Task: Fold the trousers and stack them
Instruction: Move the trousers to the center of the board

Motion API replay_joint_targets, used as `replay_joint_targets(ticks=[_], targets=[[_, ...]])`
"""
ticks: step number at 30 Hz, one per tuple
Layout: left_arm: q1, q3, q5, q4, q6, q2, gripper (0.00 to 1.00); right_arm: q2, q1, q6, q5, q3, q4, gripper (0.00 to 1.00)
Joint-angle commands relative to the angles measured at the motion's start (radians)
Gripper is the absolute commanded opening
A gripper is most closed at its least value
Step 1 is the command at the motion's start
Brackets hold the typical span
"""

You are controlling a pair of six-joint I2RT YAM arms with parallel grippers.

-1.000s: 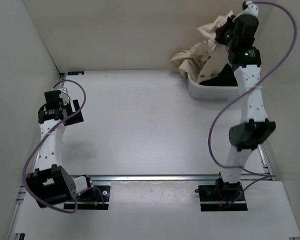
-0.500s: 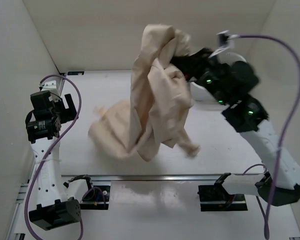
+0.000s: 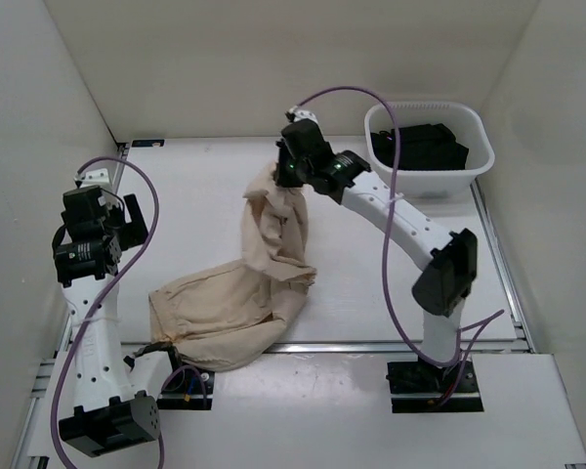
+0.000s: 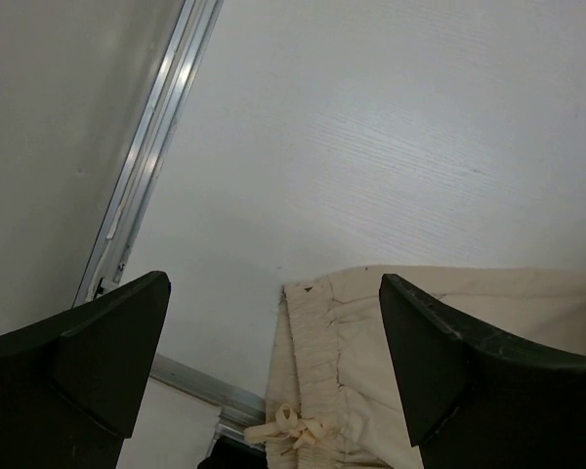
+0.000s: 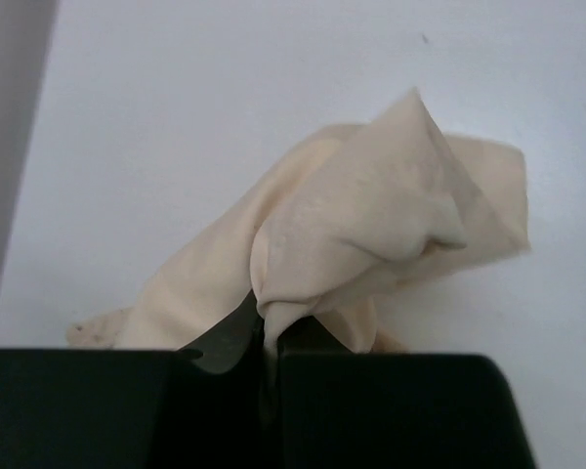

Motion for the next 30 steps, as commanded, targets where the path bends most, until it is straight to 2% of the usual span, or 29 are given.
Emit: replay_joint_targets(ticks=[1, 4, 7, 9, 12, 13, 14, 16, 17, 18, 19, 21, 22, 23, 25, 27, 28, 30], targets=[[-0.002, -0.028, -0.027, -0.009, -0.001, -0.016, 1.0, 0.117, 0.03, -0.088, -0.007, 0.291, -0.065, 0.01], [-0.002, -0.063, -0.027, -0.009, -0.001, -0.016, 1.0, 0.226, 0.008, -0.112, 0.002, 0.471, -0.081, 0.03], [-0.002, -0.052, -0.038, -0.009, -0.001, -0.016, 1.0, 0.226, -0.032, -0.086, 0.071, 0.515, -0.021, 0.01], [-0.002, -0.028, -0.05, -0.009, -0.001, -0.016, 1.0, 0.194, -0.068, -0.042, 0.181, 0.516, -0.006, 0.0], [-0.002, -0.006, -0.061, 0.0, -0.001, -0.007, 1.0, 0.055, -0.087, 0.0, 0.349, 0.363, 0.132, 0.0], [-0.002, -0.006, -0.061, 0.0, -0.001, -0.007, 1.0, -0.033, -0.087, 0.0, 0.427, 0.227, 0.187, 0.0], [-0.002, -0.006, -0.061, 0.0, -0.001, -0.007, 1.0, -0.062, -0.11, 0.012, 0.409, 0.189, 0.227, 0.0], [-0.002, -0.006, -0.061, 0.0, -0.001, -0.007, 1.0, -0.019, -0.223, 0.065, 0.21, 0.234, 0.165, 0.0], [-0.002, -0.015, -0.061, 0.0, -0.001, -0.007, 1.0, 0.034, -0.264, 0.123, 0.087, 0.308, 0.107, 0.0], [-0.002, -0.024, -0.061, 0.0, -0.001, -0.007, 1.0, 0.103, -0.317, 0.147, -0.142, 0.52, 0.041, 0.0], [-0.002, -0.025, -0.052, 0.0, -0.001, -0.007, 1.0, 0.245, -0.317, 0.156, -0.241, 0.623, -0.039, 0.0], [-0.002, -0.025, -0.052, 0.0, -0.001, -0.007, 1.0, 0.353, -0.277, 0.168, -0.392, 0.751, -0.04, 0.09], [-0.002, -0.025, -0.052, 0.0, -0.001, -0.007, 1.0, 0.398, -0.253, 0.168, -0.439, 0.74, 0.015, 0.15], [-0.002, -0.025, -0.052, 0.0, -0.001, 0.002, 1.0, 0.398, -0.201, 0.159, -0.479, 0.699, 0.041, 0.39], [-0.002, -0.025, -0.052, 0.0, -0.001, 0.002, 1.0, 0.398, -0.158, 0.118, -0.512, 0.588, 0.077, 0.67], [-0.002, -0.034, -0.042, 0.0, -0.001, 0.002, 1.0, 0.446, -0.109, 0.046, -0.512, 0.614, -0.002, 0.99], [-0.002, -0.034, -0.042, 0.0, -0.001, -0.007, 1.0, 0.446, -0.098, 0.02, -0.488, 0.634, -0.097, 0.99], [-0.002, -0.044, -0.051, -0.009, -0.001, -0.007, 1.0, 0.409, -0.072, -0.038, -0.42, 0.614, -0.183, 0.99]])
